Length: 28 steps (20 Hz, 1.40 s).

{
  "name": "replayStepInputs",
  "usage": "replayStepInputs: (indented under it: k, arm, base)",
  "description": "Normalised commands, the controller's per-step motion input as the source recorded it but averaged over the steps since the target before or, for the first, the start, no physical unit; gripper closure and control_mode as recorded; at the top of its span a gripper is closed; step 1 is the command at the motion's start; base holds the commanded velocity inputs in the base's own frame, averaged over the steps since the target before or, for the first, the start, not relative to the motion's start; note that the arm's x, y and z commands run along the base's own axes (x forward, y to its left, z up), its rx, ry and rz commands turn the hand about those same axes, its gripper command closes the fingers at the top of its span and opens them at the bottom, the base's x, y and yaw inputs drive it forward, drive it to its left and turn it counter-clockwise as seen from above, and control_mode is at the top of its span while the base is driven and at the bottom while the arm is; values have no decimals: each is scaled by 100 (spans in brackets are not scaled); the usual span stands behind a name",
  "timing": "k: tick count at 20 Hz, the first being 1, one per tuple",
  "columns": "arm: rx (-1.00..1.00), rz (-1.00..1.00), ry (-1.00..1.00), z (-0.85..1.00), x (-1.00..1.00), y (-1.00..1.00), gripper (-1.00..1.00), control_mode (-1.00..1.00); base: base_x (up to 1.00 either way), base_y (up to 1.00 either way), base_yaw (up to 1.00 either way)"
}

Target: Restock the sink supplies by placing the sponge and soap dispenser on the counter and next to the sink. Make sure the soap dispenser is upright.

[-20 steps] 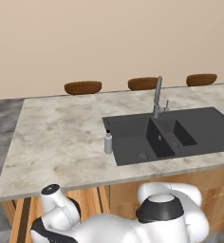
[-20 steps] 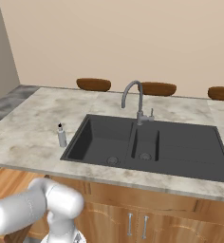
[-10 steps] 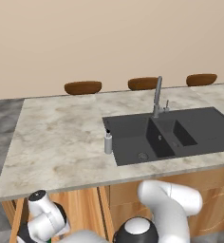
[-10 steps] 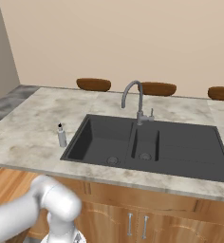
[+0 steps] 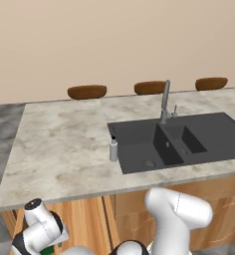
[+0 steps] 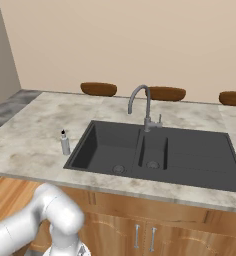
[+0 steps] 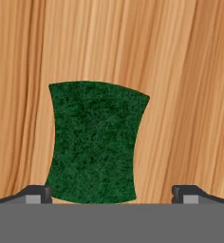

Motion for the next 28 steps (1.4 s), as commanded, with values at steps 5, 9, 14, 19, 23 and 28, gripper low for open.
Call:
replayStepInputs:
  k: [5, 9, 14, 19, 23, 28]
  arm:
    - [0, 1, -11, -19, -23, -10, -100, -100]
    - [0, 0, -8, -11, 0, -3, -100, -100]
    - [3, 0, -10, -5, 0, -5, -100, -100]
    - [5, -2, -5, 0, 1, -16, -100, -100]
    - [9, -7, 0, 1, 8, -7, -100, -100]
    - [8, -9, 1, 0, 19, 0, -100, -100]
  base:
    - [0, 0, 0]
    - [0, 0, 0]
    - [0, 0, 0]
    - [0, 0, 0]
    - [0, 0, 0]
    - [0, 0, 0]
